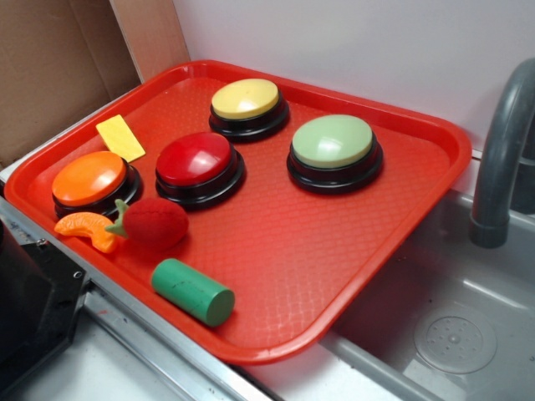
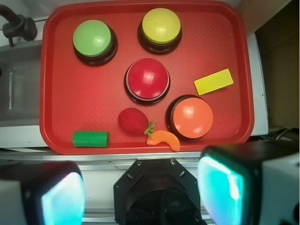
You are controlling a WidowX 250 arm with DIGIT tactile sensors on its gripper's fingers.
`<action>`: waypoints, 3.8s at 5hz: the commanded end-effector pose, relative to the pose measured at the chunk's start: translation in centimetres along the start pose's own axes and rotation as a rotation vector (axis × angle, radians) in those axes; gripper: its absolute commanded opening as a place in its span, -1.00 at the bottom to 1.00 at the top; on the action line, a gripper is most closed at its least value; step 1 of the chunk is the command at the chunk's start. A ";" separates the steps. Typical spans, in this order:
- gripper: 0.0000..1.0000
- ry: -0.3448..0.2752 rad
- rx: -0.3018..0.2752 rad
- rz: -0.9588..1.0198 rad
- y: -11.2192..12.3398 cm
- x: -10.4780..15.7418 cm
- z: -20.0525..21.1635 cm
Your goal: Push the green button.
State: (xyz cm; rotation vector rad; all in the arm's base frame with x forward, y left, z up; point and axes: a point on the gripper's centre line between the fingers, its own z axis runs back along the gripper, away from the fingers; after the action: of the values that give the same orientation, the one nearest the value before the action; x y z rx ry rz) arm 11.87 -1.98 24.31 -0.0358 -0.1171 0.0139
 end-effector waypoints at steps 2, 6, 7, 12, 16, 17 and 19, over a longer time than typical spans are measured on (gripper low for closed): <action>1.00 -0.021 0.059 -0.099 -4.9 4.3 -5.7; 1.00 -0.027 0.115 -0.097 -5.4 17.9 -15.8; 1.00 -0.027 0.115 -0.097 -5.4 17.9 -15.8; 1.00 0.084 0.101 -0.053 -5.1 16.3 -20.9; 1.00 -0.091 0.118 -0.043 -4.3 13.9 -13.1; 1.00 -0.093 0.081 -0.052 -3.7 13.4 -12.9; 1.00 -0.045 0.048 -0.044 -3.4 13.3 -11.7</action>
State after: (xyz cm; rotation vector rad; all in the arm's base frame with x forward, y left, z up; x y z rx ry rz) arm 26.10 -5.90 12.30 0.0352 -0.0866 -0.0298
